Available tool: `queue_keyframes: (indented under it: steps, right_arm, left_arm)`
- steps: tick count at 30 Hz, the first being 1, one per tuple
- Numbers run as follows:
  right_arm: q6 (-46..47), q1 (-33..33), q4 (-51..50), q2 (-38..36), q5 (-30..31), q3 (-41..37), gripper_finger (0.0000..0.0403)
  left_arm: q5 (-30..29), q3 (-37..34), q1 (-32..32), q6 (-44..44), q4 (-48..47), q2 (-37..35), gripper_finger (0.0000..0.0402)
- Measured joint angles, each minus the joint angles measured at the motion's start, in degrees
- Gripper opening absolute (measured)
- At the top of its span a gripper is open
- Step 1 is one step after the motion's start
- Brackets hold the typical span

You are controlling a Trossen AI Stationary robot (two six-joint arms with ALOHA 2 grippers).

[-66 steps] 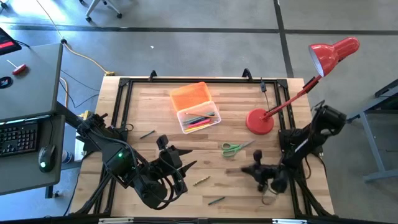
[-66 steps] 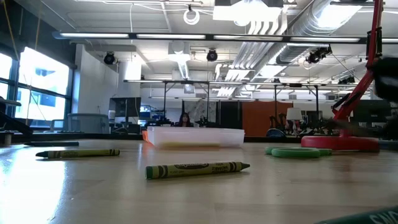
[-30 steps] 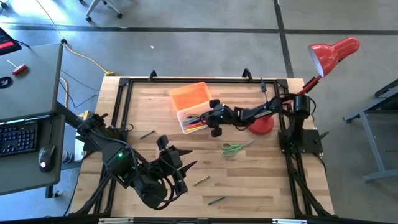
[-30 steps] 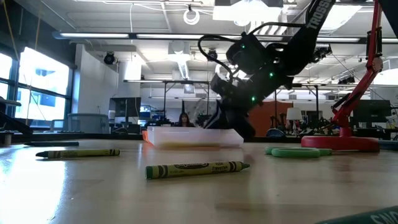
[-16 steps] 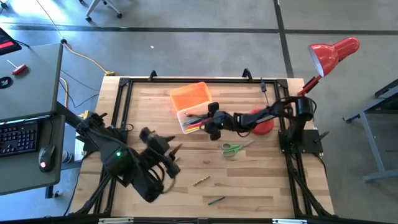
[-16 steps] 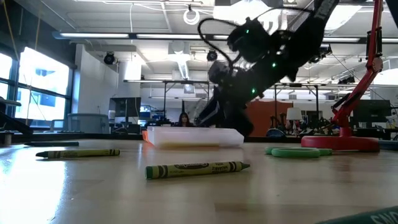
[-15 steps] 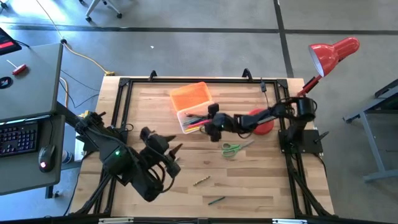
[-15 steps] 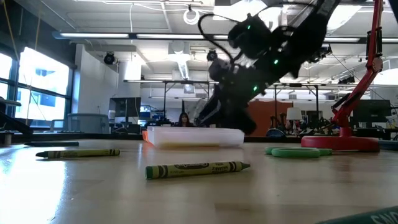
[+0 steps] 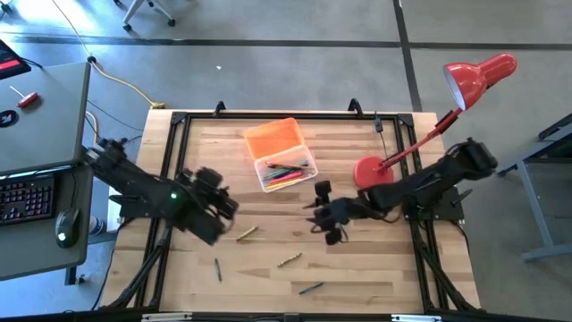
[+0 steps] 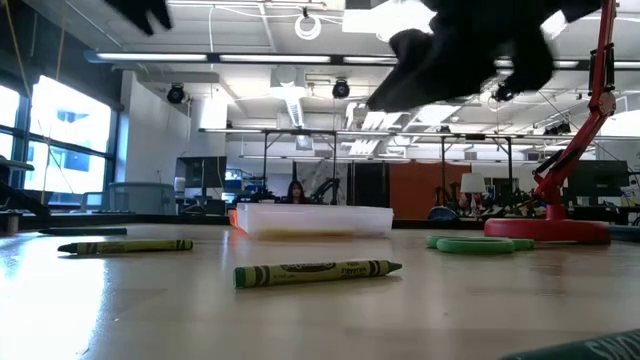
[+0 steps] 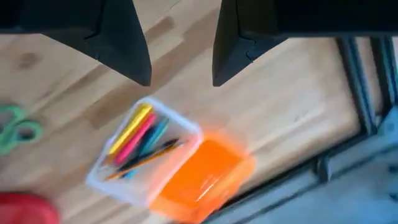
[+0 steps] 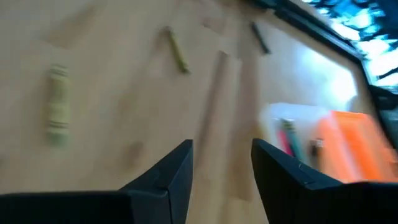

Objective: Pick & place school supplies into a supply box
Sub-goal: Put the dark green crayon into the orange supply box

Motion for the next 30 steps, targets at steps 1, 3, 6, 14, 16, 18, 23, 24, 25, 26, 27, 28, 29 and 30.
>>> queue_keyframes:
  steps: [1, 3, 6, 14, 16, 18, 23, 24, 25, 26, 27, 28, 29, 30]
  right_arm:
    - [1.5, 1.0, -1.1, -0.9, -0.7, 0.0, 0.0142]
    - [4.4, 2.7, -2.0, -2.2, -1.8, 0.0, 0.0142]
    - [7.6, 5.0, -2.0, -3.2, -2.4, -0.5, 0.0142]
    - [9.7, 8.8, -1.0, -3.2, -4.0, -3.0, 0.0142]
    - [10.6, 9.2, -0.4, -3.2, -4.1, -3.9, 0.0142]
    - [11.4, 9.3, 0.7, -3.2, -4.2, -4.8, 0.0142]
    - [12.4, 9.3, 0.5, -3.2, -3.4, -5.4, 0.0142]
    - [12.3, 9.3, 0.6, -3.2, -3.4, -5.4, 0.0142]
    - [12.3, 9.3, 0.8, -3.2, -3.5, -5.4, 0.0142]
    - [12.3, 9.3, 1.1, -3.2, -3.5, -5.4, 0.0142]
    - [12.3, 9.3, 1.3, -3.2, -3.4, -5.4, 0.0142]
    - [12.2, 9.3, 1.4, -3.2, -3.4, -5.4, 0.0142]
    - [12.2, 9.3, 1.6, -3.2, -3.4, -5.4, 0.0142]
    - [12.2, 9.3, 1.7, -3.2, -3.4, -5.4, 0.0142]
  left_arm:
    - [0.8, -3.3, 0.0, -1.4, 0.6, -2.7, 0.0202]
    - [1.8, -9.8, 0.1, -3.6, 2.0, -8.3, 0.0202]
    - [0.7, -21.5, -1.0, -3.5, 11.3, -17.4, 0.0202]
    - [-3.7, -50.2, -1.8, 16.7, 58.2, -28.1, 0.0202]
    - [-3.1, -54.3, -1.8, 16.9, 67.0, -28.0, 0.0202]
    - [0.0, -57.2, -1.8, 17.1, 72.2, -27.8, 0.0202]
    - [6.3, -59.1, -1.8, 17.1, 75.5, -26.1, 0.0202]
    - [6.8, -59.1, -1.8, 17.2, 75.2, -26.1, 0.0202]
    - [6.7, -59.1, -1.8, 18.1, 74.5, -26.2, 0.0202]
    - [6.6, -59.1, -1.8, 19.7, 73.6, -26.2, 0.0202]
    - [6.5, -59.1, -1.8, 21.3, 72.4, -26.3, 0.0202]
    - [6.1, -59.1, -1.8, 23.1, 70.7, -26.6, 0.0202]
    - [5.0, -59.1, -1.8, 24.6, 68.9, -27.0, 0.0202]
    - [3.6, -59.1, -1.7, 25.7, 67.6, -27.1, 0.0202]
